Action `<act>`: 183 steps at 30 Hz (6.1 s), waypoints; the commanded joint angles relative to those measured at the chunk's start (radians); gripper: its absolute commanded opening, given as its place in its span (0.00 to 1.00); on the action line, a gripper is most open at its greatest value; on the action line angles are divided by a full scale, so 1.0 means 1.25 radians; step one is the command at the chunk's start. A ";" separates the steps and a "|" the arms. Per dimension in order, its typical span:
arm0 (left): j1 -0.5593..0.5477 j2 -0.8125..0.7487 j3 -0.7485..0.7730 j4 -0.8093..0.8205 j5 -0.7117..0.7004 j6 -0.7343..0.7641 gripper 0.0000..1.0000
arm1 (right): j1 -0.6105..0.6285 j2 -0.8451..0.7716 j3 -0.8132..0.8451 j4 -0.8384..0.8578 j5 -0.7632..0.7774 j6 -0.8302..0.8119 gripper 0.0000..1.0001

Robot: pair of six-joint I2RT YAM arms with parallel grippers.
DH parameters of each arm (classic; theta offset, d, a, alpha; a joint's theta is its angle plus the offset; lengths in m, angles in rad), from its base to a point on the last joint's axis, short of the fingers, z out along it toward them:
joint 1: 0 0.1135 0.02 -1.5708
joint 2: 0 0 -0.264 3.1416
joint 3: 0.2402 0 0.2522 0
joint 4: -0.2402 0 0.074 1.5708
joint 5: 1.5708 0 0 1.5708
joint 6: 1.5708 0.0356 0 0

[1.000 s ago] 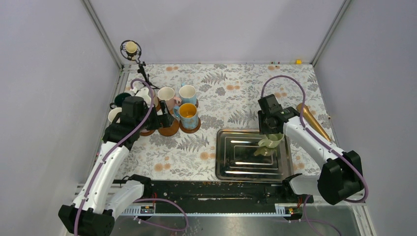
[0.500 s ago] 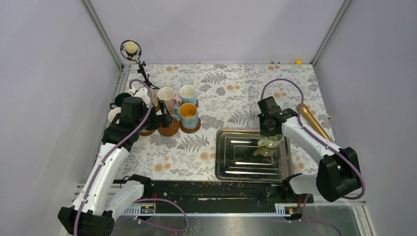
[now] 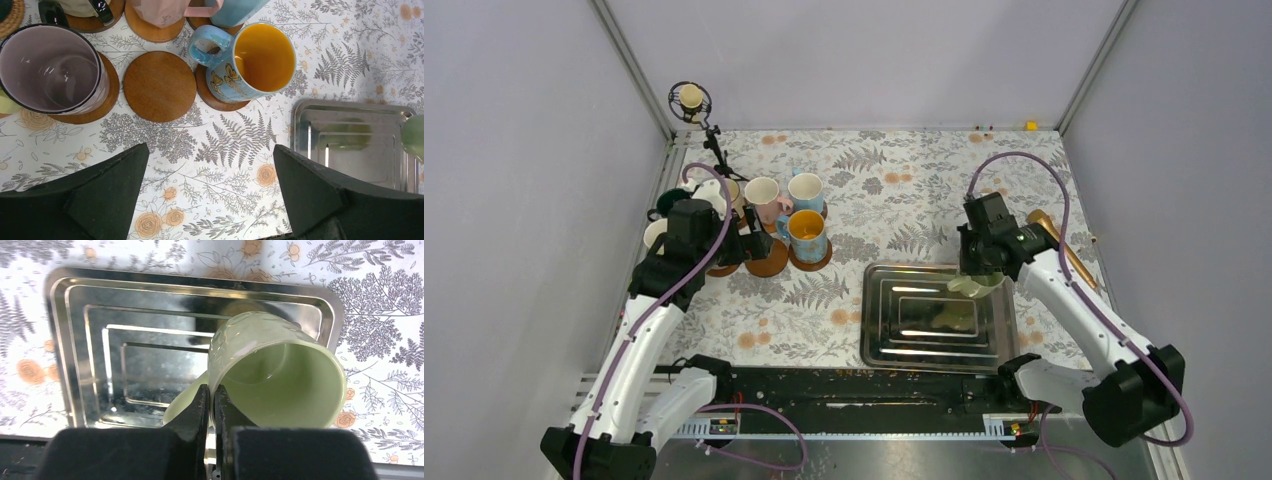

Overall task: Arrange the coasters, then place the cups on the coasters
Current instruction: Pick up the cup from the tray, then place the cup on the tray, then pick up the cup from the tray.

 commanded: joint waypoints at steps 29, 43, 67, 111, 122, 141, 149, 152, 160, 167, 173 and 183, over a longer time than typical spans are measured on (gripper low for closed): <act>-0.002 -0.038 0.005 0.002 -0.150 -0.018 0.99 | 0.577 0.180 0.153 0.039 0.128 0.168 0.00; -0.003 -0.032 0.002 -0.001 -0.161 -0.016 0.99 | 0.593 0.246 0.156 0.044 0.145 0.171 0.21; -0.263 0.121 0.143 -0.027 -0.008 -0.158 0.97 | 0.593 -0.196 0.066 0.032 0.332 0.114 0.98; -0.670 0.673 0.342 0.024 -0.148 -0.232 0.53 | 0.592 -0.690 -0.143 -0.003 0.486 0.139 0.99; -0.675 0.698 0.339 0.031 -0.136 -0.235 0.41 | 0.593 -0.673 -0.151 0.002 0.476 0.144 1.00; -0.675 0.642 0.370 0.011 -0.132 -0.256 0.00 | 0.593 -0.701 -0.172 -0.001 0.477 0.155 0.99; -0.672 0.549 0.380 -0.001 -0.157 -0.264 0.00 | 0.593 -0.691 -0.174 0.000 0.470 0.153 0.99; -0.664 0.512 0.380 -0.022 -0.186 -0.265 0.00 | 0.592 -0.680 -0.175 -0.001 0.464 0.155 0.99; -0.594 0.350 0.295 -0.031 -0.270 -0.304 0.00 | 0.592 -0.659 -0.176 0.009 0.455 0.149 0.99; -0.403 0.144 0.186 -0.048 -0.307 -0.319 0.00 | 0.594 -0.655 -0.177 0.011 0.460 0.138 0.99; -0.201 0.067 0.162 -0.100 -0.327 -0.307 0.00 | 0.593 -0.651 -0.187 0.026 0.457 0.135 0.99; -0.038 0.191 0.170 -0.115 -0.296 -0.276 0.00 | 0.593 -0.665 -0.196 0.025 0.453 0.130 0.99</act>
